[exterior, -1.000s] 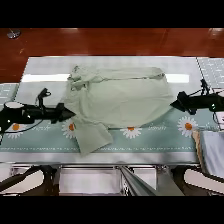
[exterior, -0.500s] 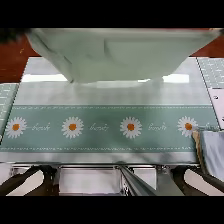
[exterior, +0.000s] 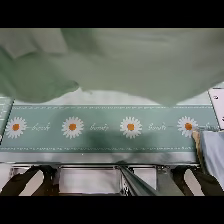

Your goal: Fold the shirts.

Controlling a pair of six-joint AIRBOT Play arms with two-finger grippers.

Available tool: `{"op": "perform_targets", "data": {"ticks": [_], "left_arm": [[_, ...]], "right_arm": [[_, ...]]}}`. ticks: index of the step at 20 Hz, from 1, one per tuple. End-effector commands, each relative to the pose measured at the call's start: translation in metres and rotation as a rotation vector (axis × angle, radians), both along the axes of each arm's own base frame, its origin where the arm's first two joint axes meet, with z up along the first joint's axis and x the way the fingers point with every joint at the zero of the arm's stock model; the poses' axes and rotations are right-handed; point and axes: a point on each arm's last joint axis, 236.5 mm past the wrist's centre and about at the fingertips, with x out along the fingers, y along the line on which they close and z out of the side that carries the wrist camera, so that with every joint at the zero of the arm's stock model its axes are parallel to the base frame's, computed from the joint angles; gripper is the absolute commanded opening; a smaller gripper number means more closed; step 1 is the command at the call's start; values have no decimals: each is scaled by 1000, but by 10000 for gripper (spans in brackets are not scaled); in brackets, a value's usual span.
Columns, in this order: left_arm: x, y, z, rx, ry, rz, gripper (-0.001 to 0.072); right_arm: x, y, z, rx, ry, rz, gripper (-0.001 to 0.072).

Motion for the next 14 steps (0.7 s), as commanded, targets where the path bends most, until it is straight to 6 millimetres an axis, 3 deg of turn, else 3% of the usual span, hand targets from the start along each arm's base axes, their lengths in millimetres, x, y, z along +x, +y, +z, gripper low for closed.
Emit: {"op": "perform_targets", "data": {"ticks": [1,4,7,10,12,14], "left_arm": [[-67,29,3,103,-29,199,30],[-98,18,10,107,-92,164,30],[-94,-2,-19,123,0,30,30],[-53,5,-75,146,179,53,30],[-17,6,-117,159,294,62,31],[25,4,-163,154,410,66,30]], "right_arm": [[-56,14,8,-41,-46,-29,17],[-73,9,8,-51,-54,-75,16],[-70,8,-4,-48,-8,-74,17],[-51,8,-34,18,94,-48,16],[-23,12,-72,63,218,23,16],[13,3,-121,107,360,54,17]]}}
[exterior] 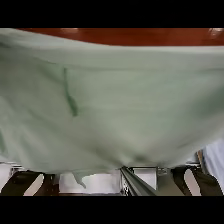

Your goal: Fold the shirts.

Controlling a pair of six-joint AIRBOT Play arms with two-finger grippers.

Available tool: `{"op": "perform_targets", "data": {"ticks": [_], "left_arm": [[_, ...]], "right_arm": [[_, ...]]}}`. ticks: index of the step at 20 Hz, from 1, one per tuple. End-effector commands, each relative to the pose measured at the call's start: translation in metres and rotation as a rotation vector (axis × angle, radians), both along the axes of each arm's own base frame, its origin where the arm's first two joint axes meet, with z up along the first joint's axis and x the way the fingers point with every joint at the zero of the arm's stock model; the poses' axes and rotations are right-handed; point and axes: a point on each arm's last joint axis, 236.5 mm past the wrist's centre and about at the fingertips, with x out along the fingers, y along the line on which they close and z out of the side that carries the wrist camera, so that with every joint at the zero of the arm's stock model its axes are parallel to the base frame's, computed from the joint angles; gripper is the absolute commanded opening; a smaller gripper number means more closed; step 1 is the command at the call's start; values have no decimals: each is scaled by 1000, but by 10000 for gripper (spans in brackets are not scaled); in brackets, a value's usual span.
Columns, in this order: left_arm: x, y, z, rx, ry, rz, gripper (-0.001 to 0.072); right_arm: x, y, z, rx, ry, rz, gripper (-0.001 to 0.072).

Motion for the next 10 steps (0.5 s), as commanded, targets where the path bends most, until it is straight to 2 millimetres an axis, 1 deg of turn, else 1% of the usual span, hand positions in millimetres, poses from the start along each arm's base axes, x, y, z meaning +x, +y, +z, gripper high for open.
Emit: {"op": "perform_targets", "data": {"ticks": [1,3,4,5,7,8,9,10], "left_arm": [[63,0,-79,4,184,29,30],[102,-7,-124,-27,269,33,31],[124,-10,-151,-57,315,48,31],[144,-11,-176,-86,351,67,31],[182,-12,-220,-133,402,108,31],[202,-13,-241,-161,422,133,31],[220,-16,-261,-228,447,163,31],[234,-26,-280,-304,478,165,31]], "right_arm": [[52,-4,-76,90,206,78,16],[92,-5,-120,168,277,126,16],[109,1,-137,217,287,175,17],[130,3,-155,276,285,191,17],[172,-16,-194,343,312,131,17],[189,-22,-212,369,331,120,17],[207,-24,-231,396,346,132,16],[219,-21,-249,430,373,147,17]]}}
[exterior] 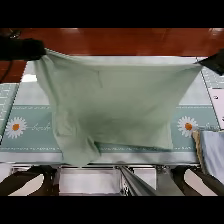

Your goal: Fold the shirts.

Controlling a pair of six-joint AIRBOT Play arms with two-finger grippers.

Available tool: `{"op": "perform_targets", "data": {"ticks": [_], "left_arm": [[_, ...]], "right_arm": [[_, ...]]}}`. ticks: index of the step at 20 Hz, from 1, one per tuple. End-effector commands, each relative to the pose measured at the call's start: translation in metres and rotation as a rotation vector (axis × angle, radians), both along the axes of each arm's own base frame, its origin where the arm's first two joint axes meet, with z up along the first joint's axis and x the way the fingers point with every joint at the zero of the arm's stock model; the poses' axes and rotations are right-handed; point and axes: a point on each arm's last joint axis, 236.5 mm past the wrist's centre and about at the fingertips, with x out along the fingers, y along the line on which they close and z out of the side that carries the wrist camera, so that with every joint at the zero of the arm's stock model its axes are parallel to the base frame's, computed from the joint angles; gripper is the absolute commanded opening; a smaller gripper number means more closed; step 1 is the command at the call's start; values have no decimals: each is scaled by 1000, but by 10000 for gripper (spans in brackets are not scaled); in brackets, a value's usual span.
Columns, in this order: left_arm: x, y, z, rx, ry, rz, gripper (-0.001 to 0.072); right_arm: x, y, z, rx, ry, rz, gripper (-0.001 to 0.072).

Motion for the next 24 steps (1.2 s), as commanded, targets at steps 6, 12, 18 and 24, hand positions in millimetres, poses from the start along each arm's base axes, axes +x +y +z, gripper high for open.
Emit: {"op": "perform_targets", "data": {"ticks": [6,12,18,24], "left_arm": [[104,-20,-137,-265,172,162,31],[111,-12,-148,-371,222,234,31],[24,-11,-184,-125,532,-146,31],[-21,6,-229,-110,738,-170,31]], "right_arm": [[134,8,-127,131,99,-71,16],[152,25,-153,228,271,-23,16],[87,20,-166,53,463,137,16],[31,12,-212,-21,692,193,17]]}}
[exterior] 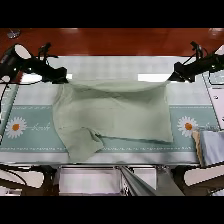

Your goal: Fold the shirts.

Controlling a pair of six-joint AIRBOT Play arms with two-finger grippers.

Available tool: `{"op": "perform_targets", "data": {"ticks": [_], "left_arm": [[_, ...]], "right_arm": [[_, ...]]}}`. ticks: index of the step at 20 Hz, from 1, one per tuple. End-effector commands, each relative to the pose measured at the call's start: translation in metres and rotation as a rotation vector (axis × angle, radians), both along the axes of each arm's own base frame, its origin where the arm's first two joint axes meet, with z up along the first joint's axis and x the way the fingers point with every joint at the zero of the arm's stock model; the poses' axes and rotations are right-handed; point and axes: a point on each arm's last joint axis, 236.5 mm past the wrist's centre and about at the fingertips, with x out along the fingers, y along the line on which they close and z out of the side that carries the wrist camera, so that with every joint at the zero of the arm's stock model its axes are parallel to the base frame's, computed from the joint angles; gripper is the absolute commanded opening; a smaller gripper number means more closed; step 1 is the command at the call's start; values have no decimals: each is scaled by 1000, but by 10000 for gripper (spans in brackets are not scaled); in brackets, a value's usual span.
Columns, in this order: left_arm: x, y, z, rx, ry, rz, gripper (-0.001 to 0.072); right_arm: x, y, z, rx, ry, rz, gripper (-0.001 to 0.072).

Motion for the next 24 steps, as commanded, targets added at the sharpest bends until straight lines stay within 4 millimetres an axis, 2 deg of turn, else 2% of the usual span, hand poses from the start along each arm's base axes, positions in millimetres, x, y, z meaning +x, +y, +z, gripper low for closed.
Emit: {"op": "perform_targets", "data": {"ticks": [1,6,11,17,22,23,24], "left_arm": [[-30,8,-26,9,122,-52,31],[-24,11,-31,11,108,-34,31],[-31,11,-41,5,157,-42,32],[-37,13,-59,5,211,-46,32],[-46,17,-59,-3,251,-49,32],[-53,20,-58,-9,279,-53,34],[-58,23,-57,-13,306,-38,151]], "right_arm": [[-36,0,-26,-27,129,56,17],[-43,-9,-48,-77,161,43,16],[-49,-25,-62,-142,215,17,17],[-55,-13,-66,-139,233,63,17],[-66,-8,-79,-166,301,73,18],[-70,-10,-79,-176,323,70,38],[-75,-9,-78,-172,348,63,332]]}}
